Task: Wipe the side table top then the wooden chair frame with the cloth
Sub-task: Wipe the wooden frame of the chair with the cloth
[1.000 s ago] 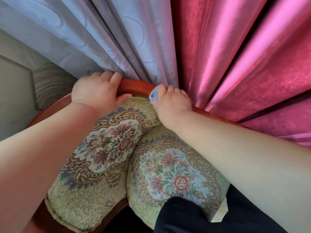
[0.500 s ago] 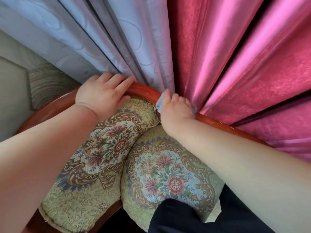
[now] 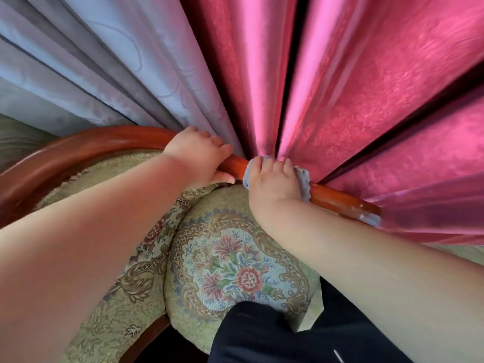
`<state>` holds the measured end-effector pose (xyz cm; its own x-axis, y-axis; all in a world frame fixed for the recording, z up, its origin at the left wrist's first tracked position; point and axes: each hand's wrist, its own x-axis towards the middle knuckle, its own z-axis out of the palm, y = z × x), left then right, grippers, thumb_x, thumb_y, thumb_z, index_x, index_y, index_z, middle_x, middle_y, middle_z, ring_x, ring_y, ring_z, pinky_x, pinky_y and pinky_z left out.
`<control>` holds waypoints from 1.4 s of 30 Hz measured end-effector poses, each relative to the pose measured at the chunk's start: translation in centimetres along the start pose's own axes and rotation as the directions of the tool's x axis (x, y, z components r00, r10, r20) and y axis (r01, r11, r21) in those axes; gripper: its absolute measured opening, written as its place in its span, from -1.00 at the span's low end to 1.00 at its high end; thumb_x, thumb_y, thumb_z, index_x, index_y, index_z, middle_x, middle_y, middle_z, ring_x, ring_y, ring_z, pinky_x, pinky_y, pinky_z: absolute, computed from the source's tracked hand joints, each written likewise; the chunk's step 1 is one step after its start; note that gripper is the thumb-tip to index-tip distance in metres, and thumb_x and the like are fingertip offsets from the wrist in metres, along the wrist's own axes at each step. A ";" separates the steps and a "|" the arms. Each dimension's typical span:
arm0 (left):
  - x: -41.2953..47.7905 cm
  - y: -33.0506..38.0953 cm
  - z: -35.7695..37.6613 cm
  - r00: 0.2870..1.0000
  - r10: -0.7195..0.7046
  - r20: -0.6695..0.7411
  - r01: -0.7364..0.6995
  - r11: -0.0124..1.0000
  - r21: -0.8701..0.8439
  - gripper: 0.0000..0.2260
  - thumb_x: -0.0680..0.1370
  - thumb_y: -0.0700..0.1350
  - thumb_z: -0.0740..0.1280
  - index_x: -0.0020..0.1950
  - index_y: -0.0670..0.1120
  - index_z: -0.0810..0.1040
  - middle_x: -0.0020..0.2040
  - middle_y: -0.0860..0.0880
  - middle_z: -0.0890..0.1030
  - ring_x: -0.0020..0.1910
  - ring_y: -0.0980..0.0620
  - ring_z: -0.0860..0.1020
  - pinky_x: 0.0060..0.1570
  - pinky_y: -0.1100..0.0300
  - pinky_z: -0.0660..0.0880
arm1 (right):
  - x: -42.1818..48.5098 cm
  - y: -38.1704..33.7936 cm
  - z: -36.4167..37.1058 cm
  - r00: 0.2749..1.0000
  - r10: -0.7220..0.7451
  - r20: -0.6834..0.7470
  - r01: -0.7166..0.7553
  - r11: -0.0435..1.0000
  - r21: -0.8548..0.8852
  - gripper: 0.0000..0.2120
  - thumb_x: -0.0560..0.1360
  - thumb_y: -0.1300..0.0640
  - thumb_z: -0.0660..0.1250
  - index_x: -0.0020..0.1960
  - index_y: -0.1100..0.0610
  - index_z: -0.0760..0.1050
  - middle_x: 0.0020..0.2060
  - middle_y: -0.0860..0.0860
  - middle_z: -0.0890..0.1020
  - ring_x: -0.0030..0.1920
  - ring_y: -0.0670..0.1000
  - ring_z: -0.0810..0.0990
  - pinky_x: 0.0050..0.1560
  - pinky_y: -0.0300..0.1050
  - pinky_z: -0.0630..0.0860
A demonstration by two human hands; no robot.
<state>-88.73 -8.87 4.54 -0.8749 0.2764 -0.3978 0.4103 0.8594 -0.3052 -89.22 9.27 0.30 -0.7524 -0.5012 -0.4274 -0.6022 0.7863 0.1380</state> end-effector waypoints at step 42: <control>2.2 3.0 1.2 0.976 -0.070 -0.204 0.056 0.996 -0.073 -0.24 0.39 0.66 -0.05 0.02 0.08 0.58 -0.13 0.06 0.66 -0.16 -0.13 0.67 -0.27 0.12 0.38 | -5.3 10.5 5.4 0.929 -0.054 -0.367 0.114 0.983 0.143 -0.39 0.43 -0.33 0.39 0.24 0.12 0.48 -0.07 0.10 0.58 -0.12 0.20 0.62 -0.11 0.06 0.51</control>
<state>-89.17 -6.20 1.74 -0.9356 0.2975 -0.1902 0.3405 0.9027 -0.2630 -90.08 22.13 -0.81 -0.7641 -0.6406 -0.0765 -0.6395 0.7677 -0.0411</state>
